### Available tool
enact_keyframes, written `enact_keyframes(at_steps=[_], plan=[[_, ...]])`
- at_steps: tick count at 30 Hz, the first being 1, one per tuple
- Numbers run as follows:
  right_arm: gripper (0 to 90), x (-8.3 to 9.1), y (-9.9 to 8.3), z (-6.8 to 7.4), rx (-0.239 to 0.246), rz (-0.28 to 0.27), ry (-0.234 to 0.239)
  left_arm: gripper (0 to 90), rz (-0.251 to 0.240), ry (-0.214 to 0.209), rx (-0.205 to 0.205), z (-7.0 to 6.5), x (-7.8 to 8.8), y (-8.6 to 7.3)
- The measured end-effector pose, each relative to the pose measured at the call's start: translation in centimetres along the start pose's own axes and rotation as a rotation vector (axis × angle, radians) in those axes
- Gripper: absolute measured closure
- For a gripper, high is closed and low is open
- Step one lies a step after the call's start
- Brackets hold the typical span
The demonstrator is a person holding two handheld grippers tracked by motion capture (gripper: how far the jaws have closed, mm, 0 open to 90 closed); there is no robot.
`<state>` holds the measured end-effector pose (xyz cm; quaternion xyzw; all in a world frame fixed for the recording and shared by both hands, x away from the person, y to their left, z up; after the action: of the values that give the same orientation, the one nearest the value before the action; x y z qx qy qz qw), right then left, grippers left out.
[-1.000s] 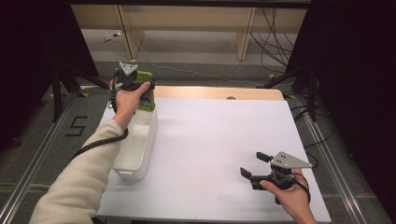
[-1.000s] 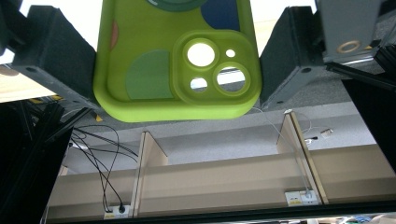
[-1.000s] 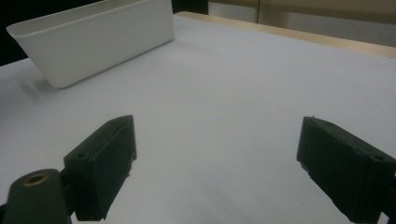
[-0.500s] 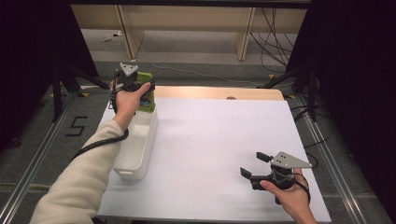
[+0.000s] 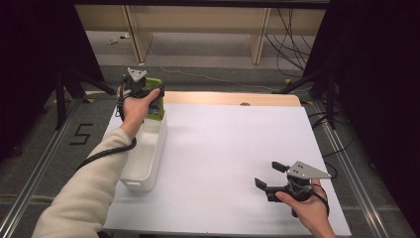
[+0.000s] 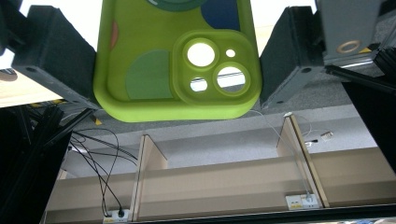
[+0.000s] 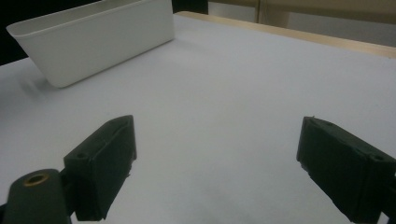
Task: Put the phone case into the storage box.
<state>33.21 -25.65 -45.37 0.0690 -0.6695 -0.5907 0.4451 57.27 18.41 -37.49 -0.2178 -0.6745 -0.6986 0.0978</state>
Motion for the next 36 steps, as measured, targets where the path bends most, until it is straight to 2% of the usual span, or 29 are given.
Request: enact_keyframes(at_steps=[36], plan=[[13.0,0.0,0.0,0.0,0.001,0.002,0.000,15.9,0.023,-0.001,-0.004,0.1,-0.3,-1.2]])
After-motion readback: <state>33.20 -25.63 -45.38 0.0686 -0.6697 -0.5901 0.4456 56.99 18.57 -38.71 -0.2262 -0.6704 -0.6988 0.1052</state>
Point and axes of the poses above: each handheld gripper's, and its own axes: x roughly backward along the jaws, y roughly out of its top, z roughly to its left, the point moved 2 cm from there along -x, roughly forward along the jaws, and after that the axes turned 7 degrees about z, right-handed, at the moved point
